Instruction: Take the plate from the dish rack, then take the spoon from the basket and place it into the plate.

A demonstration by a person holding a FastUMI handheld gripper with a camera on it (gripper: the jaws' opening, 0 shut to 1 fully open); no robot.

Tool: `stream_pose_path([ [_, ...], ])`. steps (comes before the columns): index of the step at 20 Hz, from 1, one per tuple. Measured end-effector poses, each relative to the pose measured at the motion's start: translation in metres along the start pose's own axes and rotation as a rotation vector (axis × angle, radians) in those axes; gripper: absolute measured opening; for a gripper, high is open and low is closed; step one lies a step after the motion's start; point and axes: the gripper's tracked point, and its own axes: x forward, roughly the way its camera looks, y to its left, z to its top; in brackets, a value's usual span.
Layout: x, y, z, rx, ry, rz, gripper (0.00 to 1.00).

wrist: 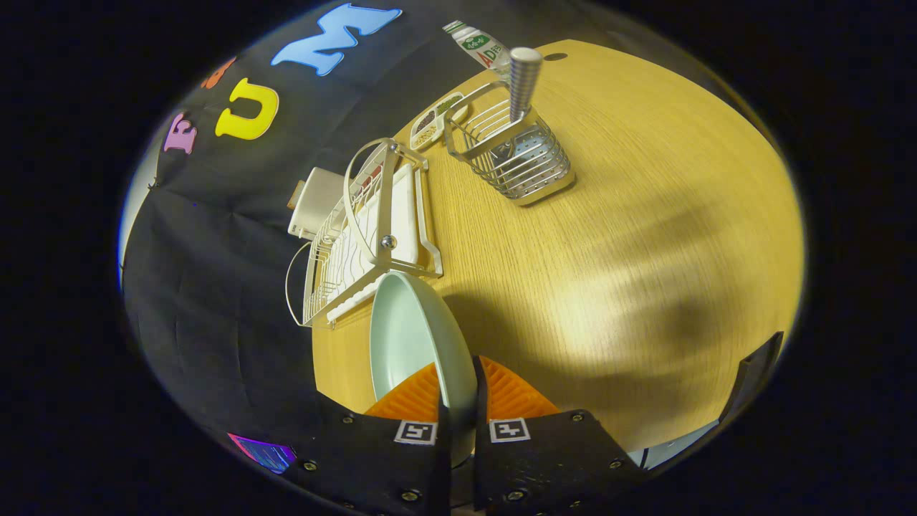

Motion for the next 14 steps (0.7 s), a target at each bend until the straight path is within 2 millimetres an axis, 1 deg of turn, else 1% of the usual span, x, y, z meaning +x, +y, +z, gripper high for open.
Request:
stream_pose_path([
  [1,0.005,-0.004,-0.004,0.014,0.009,0.002,0.12],
  [3,0.011,-0.012,-0.004,0.013,0.016,0.004,0.12],
  [4,0.012,-0.018,-0.003,-0.017,0.007,-0.015,0.13],
  [6,0.015,-0.020,0.000,-0.024,-0.008,0.000,0.12],
  [7,0.015,-0.018,0.001,-0.018,-0.015,0.008,0.14],
  [9,0.007,-0.020,0.012,-0.039,-0.057,-0.008,0.21],
  [10,0.002,-0.023,0.021,-0.075,-0.100,-0.033,0.27],
  [11,-0.006,-0.025,0.027,-0.128,-0.136,-0.058,0.29],
  [12,-0.012,-0.029,0.033,-0.181,-0.165,-0.097,0.47],
  [13,-0.022,-0.029,0.039,-0.238,-0.204,-0.120,0.58],
  [14,-0.031,-0.027,0.050,-0.292,-0.256,-0.133,0.73],
])
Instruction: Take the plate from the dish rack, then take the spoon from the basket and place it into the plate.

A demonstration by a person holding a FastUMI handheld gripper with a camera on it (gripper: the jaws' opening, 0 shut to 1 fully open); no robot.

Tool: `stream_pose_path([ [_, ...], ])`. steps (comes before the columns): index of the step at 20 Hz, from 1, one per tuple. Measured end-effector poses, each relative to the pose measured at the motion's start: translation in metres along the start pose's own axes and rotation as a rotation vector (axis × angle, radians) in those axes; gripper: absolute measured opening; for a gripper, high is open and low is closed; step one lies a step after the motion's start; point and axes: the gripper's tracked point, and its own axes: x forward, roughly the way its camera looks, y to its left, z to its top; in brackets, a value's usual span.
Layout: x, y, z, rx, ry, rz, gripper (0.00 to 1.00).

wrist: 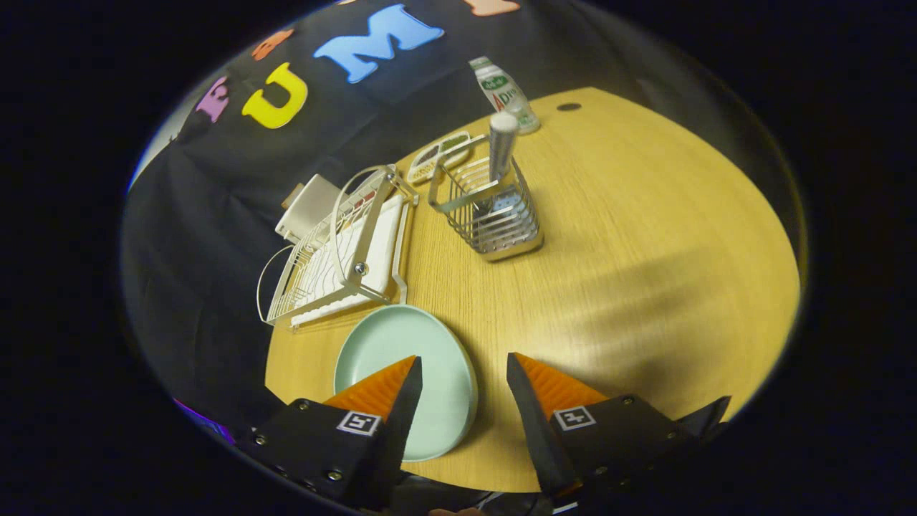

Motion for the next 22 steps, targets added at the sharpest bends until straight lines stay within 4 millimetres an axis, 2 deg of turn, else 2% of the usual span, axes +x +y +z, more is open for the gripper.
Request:
stream_pose_path([
  [2,-0.016,-0.002,0.026,-0.083,-0.111,-0.024,0.73],
  [5,-0.034,-0.004,0.040,-0.178,-0.169,-0.067,0.73],
  [7,-0.044,-0.002,0.059,-0.240,-0.252,-0.074,0.73],
  [13,-0.074,-0.014,0.120,-0.433,-0.553,-0.200,0.73],
  [16,-0.069,-0.016,0.145,-0.465,-0.659,-0.206,0.73],
  [22,-0.034,-0.025,0.166,-0.448,-0.739,-0.197,0.73],
])
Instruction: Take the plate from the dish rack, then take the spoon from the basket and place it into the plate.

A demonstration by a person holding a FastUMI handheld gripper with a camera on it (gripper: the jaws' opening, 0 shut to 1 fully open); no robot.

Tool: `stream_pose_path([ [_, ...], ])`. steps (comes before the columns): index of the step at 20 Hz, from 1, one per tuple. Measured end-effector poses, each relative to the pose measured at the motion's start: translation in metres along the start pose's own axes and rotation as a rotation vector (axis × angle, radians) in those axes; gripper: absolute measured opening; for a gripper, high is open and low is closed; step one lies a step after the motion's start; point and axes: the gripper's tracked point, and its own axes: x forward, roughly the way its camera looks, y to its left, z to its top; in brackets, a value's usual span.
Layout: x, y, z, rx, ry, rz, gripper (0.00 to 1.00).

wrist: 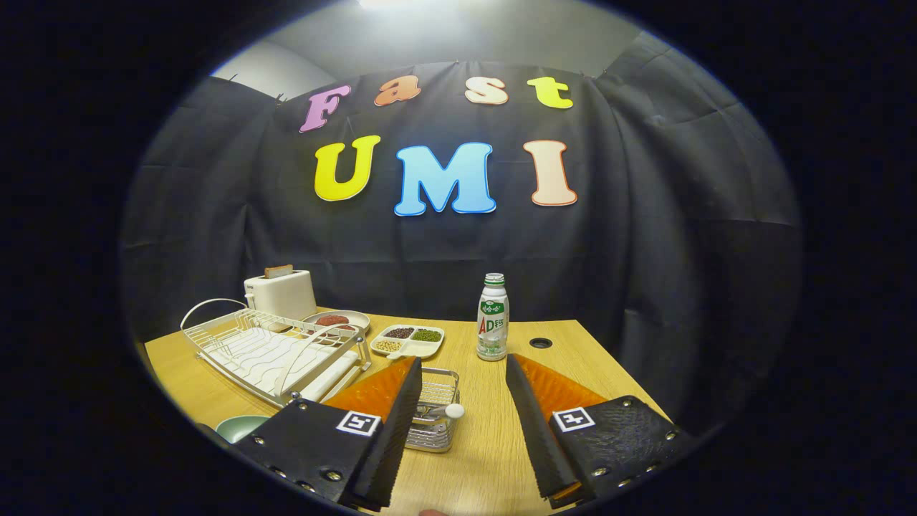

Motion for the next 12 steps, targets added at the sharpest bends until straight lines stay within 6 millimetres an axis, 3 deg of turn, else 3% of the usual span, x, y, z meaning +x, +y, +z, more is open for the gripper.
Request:
stream_pose_path([
  [7,0.032,0.001,-0.022,0.018,0.002,-0.004,0.70],
  [10,0.033,0.003,-0.022,-0.003,0.014,-0.009,0.51],
  [12,0.044,0.011,-0.031,-0.001,0.032,0.024,0.25],
])
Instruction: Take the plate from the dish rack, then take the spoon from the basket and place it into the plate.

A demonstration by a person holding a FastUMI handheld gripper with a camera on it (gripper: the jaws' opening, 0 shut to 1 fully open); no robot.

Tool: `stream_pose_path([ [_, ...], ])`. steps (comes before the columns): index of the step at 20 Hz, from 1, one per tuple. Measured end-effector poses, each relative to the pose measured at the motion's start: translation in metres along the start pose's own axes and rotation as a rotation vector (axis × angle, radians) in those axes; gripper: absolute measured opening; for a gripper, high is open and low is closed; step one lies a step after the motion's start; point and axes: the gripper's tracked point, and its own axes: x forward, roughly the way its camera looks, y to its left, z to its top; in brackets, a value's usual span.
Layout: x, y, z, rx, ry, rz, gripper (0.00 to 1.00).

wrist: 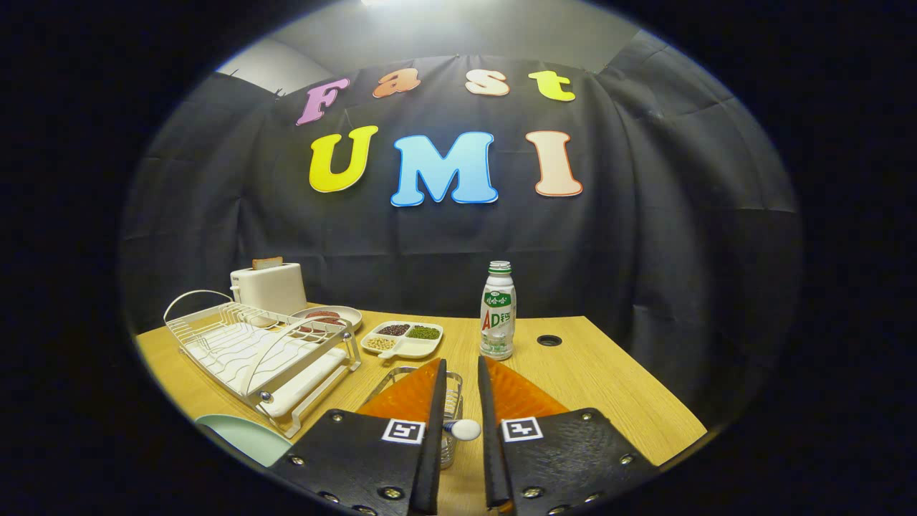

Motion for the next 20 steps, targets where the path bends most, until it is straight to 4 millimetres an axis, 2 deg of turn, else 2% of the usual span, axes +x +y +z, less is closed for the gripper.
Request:
stream_pose_path([
  [2,-0.006,0.010,-0.002,0.016,0.007,0.033,0.25],
  [3,-0.003,0.008,0.000,0.004,0.016,0.032,0.16],
  [5,-0.005,0.007,0.000,-0.015,0.017,0.023,0.15],
  [6,-0.005,0.011,0.003,-0.016,0.031,0.037,0.10],
  [7,-0.007,0.013,0.002,-0.002,0.043,0.042,0.09],
  [15,-0.028,0.008,0.057,-0.033,0.022,0.009,0.09],
  [20,-0.057,0.008,0.097,-0.027,-0.002,-0.022,0.09],
])
